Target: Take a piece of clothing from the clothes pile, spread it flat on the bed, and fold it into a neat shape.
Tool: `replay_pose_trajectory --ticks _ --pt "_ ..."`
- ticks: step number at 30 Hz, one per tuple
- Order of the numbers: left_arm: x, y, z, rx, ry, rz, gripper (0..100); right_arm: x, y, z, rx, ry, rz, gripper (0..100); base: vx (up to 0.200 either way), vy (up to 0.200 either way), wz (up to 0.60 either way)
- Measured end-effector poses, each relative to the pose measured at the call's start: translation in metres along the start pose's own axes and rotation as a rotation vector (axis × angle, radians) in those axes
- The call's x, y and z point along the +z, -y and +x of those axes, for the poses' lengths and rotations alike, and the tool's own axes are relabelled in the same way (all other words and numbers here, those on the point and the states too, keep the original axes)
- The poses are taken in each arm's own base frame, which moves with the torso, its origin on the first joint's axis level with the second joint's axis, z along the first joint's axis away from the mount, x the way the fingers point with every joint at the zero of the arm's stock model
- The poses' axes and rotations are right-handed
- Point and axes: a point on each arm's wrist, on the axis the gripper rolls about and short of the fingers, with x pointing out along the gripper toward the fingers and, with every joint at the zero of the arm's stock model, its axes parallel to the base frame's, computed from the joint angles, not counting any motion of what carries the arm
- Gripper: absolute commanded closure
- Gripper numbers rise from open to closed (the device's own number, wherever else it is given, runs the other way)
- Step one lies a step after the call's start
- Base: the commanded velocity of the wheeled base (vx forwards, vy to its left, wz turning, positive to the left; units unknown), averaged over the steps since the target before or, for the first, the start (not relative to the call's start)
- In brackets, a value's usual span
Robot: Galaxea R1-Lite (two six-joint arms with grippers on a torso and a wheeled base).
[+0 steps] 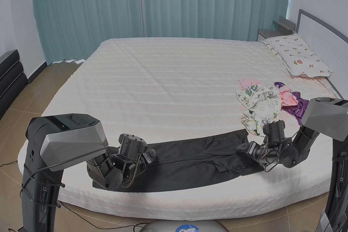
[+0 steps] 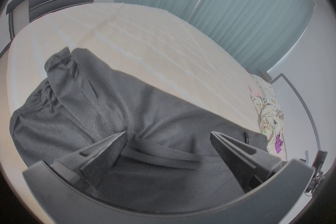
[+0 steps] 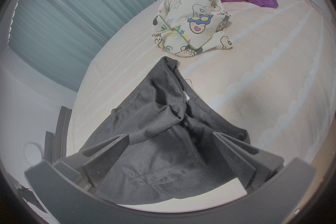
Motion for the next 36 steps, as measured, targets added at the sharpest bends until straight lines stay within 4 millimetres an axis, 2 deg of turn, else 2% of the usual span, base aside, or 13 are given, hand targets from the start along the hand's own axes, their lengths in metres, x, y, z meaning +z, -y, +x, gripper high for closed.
replay_pose_trajectory --ticks 5,9,14,22,28,36 --pt "0.011 0.003 -0.01 -0.015 0.02 -0.015 0 0.001 0.0 -0.001 0.001 0.002 0.001 0 0.0 0.0 0.0" --pt "0.024 -0.004 -0.013 0.001 0.039 -0.035 0 0.001 0.0 -0.001 0.001 0.003 0.002 0 0.0 0.0 0.0" --pt "0.043 -0.027 -0.006 0.063 0.061 -0.028 0 0.001 0.0 -0.001 0.0 0.002 0.003 0 0.0 0.0 0.0" --pt "0.036 -0.059 0.001 0.208 -0.041 0.039 0 0.0 0.001 -0.002 -0.004 0.001 0.004 0 0.0 0.0 0.0" --pt "0.038 -0.064 -0.005 0.262 -0.087 0.056 0 0.0 0.002 -0.002 -0.004 0.002 0.005 0 0.0 0.0 0.0" --pt "0.061 -0.061 -0.021 0.259 -0.05 0.034 0 0.0 0.002 -0.002 -0.006 0.001 0.003 0 0.0 0.0 0.0"
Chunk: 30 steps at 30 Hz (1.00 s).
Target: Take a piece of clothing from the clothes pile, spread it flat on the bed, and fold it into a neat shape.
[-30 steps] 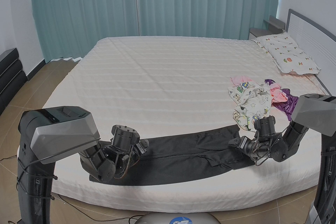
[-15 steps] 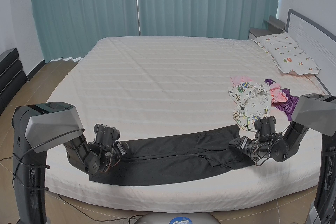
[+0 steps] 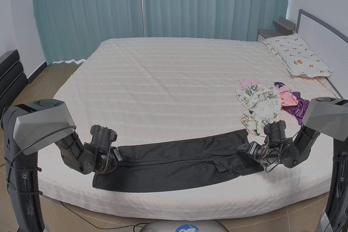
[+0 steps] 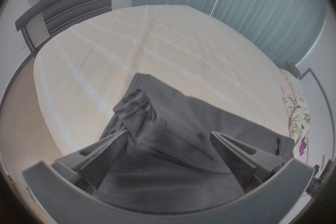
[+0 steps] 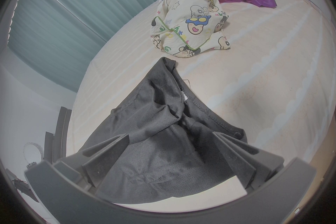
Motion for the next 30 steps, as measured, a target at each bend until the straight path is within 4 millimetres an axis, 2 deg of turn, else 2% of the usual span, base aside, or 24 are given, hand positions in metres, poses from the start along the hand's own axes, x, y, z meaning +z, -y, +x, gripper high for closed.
replay_pose_trajectory --ticks 9,15,21,25,30 --pt "0.021 0.006 0.006 -0.124 0.093 -0.065 0 0.0 0.0 0.0 0.0 -0.001 -0.001 0 0.0 0.0 0.0" --pt "0.018 -0.001 0.023 -0.118 0.09 -0.076 0 -0.001 -0.001 0.001 0.0 -0.002 -0.003 0 0.0 0.0 0.0" --pt "0.011 -0.016 0.026 -0.026 -0.007 -0.034 0 -0.001 0.0 0.001 0.0 -0.002 -0.002 0 0.0 0.0 0.0" --pt "0.025 -0.023 0.021 -0.023 0.002 -0.052 0 -0.001 0.0 0.001 -0.001 -0.001 -0.001 0 0.0 0.0 0.0" --pt "0.042 -0.032 0.013 -0.1 -0.02 -0.061 0 -0.001 0.0 0.001 -0.002 -0.001 -0.001 0 0.0 0.0 0.0"
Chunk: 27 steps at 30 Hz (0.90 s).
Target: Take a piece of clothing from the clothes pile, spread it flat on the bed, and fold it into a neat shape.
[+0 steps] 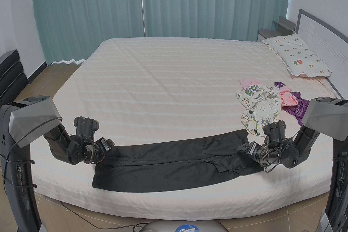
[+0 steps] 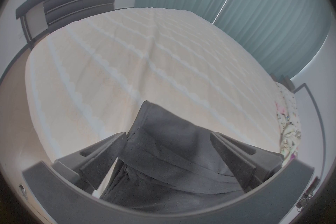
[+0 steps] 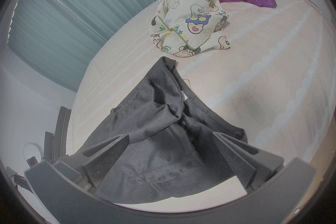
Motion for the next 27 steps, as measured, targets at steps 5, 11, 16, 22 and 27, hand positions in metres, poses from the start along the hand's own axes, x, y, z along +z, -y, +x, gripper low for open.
replay_pose_trajectory --ticks 5,11,16,22,27 --pt "0.009 -0.017 -0.006 -0.08 -0.059 0.051 0 0.0 0.0 0.0 0.0 -0.001 0.0 0 0.0 0.0 0.0" --pt "0.014 -0.034 -0.007 -0.099 -0.072 0.089 0 -0.001 0.0 0.001 -0.001 -0.002 -0.001 0 0.0 0.0 0.0" --pt "0.016 -0.039 0.0 -0.145 -0.05 0.107 0 -0.001 0.0 0.001 0.0 -0.003 -0.004 0 0.0 0.0 0.0" --pt "0.01 -0.042 0.007 -0.177 -0.081 0.116 0 -0.001 0.0 0.001 -0.001 -0.005 -0.004 0 0.0 0.0 0.0" --pt "0.006 -0.043 0.008 -0.184 -0.095 0.149 0 -0.002 0.0 0.001 -0.003 -0.006 -0.004 0 0.0 0.0 0.0"
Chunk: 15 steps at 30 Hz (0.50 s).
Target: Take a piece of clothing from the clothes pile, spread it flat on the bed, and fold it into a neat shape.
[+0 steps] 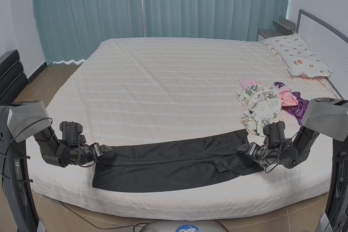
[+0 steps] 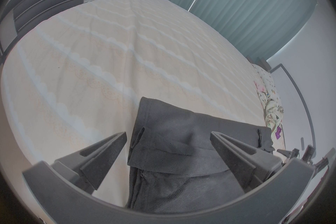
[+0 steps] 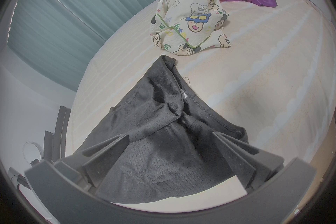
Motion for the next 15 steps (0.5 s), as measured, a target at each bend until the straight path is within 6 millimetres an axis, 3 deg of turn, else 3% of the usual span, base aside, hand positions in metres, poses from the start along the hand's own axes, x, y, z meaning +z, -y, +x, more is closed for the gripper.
replay_pose_trajectory --ticks 13,14,15 --pt "-0.018 -0.003 0.007 -0.004 -0.052 0.105 0 -0.001 0.0 0.0 0.0 -0.001 -0.006 0 0.0 0.0 0.0" --pt "-0.018 -0.003 0.007 -0.008 -0.045 0.109 100 -0.001 0.0 0.0 0.0 -0.001 -0.006 0 0.0 0.0 0.0" --pt "-0.02 -0.003 0.007 -0.011 -0.041 0.112 100 -0.001 0.0 0.0 0.0 -0.001 -0.007 0 0.0 0.0 0.0"
